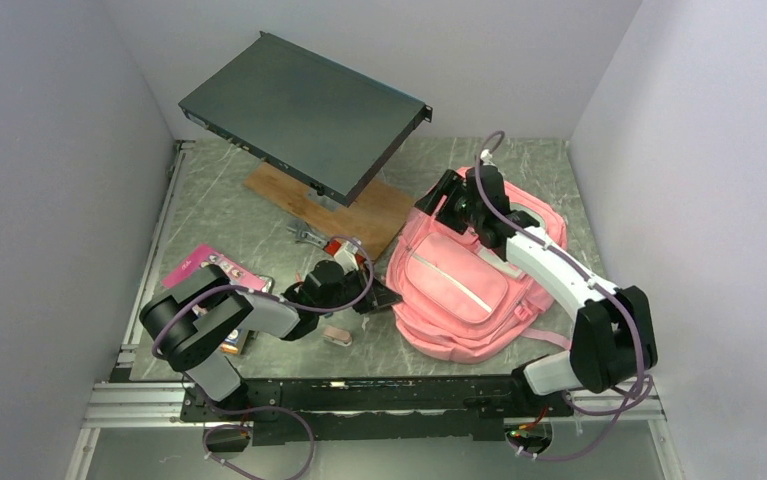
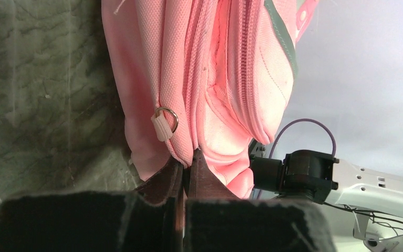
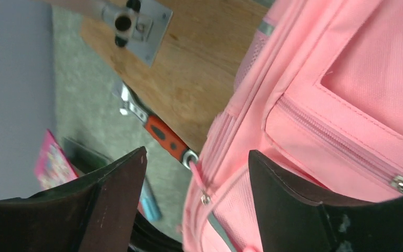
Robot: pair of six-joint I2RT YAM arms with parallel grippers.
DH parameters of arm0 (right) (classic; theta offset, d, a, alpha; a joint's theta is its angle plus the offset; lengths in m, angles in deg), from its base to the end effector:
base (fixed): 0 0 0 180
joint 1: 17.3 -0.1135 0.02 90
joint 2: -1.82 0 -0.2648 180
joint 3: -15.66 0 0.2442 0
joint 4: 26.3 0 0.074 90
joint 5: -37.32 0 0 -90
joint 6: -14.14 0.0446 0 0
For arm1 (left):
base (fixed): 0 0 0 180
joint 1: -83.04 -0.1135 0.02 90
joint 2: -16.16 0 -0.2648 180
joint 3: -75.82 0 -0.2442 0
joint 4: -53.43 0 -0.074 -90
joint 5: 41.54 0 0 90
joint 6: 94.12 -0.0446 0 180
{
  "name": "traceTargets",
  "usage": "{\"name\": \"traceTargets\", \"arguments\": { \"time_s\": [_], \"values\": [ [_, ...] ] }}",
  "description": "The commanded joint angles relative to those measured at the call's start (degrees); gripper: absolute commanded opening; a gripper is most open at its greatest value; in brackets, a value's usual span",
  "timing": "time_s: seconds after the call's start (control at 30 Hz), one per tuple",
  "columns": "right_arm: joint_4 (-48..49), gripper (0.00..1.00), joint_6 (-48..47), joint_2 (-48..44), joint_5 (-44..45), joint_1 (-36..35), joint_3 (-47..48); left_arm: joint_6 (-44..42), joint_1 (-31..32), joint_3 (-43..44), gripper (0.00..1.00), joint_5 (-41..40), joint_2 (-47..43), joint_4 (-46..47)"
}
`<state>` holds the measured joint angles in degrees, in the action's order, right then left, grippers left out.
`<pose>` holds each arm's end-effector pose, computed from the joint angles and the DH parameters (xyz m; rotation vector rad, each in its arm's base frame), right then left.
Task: Pack the student bag
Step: Unzip the student bag at the center of the board.
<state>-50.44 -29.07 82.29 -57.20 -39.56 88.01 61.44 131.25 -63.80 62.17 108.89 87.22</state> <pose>0.2930 0.1237 0.2769 0.4276 2.1959 0.7716 0.1874 -0.2255 0.1473 -0.1446 2.2148 -1.4771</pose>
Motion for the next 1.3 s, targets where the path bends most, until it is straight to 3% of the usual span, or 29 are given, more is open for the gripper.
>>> {"name": "traceTargets", "arguments": {
  "time_s": [0.0, 0.07, 0.17, 0.37, 0.6, 0.73, 0.87, 1.07, 1.17, 1.27],
  "values": [
    [-14.47, 0.76, -24.93, -5.12, 3.24, -4.66, 4.02, -2.12, -0.53, 2.89, 0.00, 5.58, -0.84, -2.06],
    [-20.34, 0.85, -29.42, -7.12, 12.99, -10.42, 3.56, -2.72, -1.62, 3.51, 0.00, 6.81, -0.49, -2.66],
    [-25.16, 0.88, -31.73, -10.66, 22.30, -18.40, 0.95, -3.11, -4.38, 4.27, 0.00, 9.65, 0.18, -3.05],
    [-25.43, 0.88, -34.28, -14.57, 25.16, -20.67, -4.95, -2.98, -9.41, 4.42, 0.01, 13.79, 0.08, -3.32],
    [-16.02, 0.90, -39.24, -17.61, 27.17, -30.48, -9.46, -3.59, -9.60, 2.87, 0.12, 13.81, -2.43, -4.31],
    [-16.65, 0.90, -38.62, -13.10, 36.28, -35.81, -9.39, -5.62, -9.94, 2.94, 0.18, 13.31, -4.93, -8.24],
    [-18.36, 0.88, -38.38, -8.10, 46.73, -41.66, -8.98, -8.38, -10.06, 2.89, 0.21, 11.10, -8.20, -12.96],
    [-22.56, 0.79, -34.23, -1.34, 54.31, -43.39, -7.45, -8.55, -10.65, 3.07, 0.17, 11.60, -8.44, -13.50],
    [-25.65, 0.70, -30.67, -0.84, 58.92, -43.39, -6.58, -8.10, -10.76, 2.33, 0.16, 11.49, -8.22, -12.41],
    [-25.94, 0.67, -29.77, -3.50, 58.96, -43.39, -6.64, -8.16, -11.10, 1.81, 0.15, 11.17, -8.25, -12.31]
  ]
}}
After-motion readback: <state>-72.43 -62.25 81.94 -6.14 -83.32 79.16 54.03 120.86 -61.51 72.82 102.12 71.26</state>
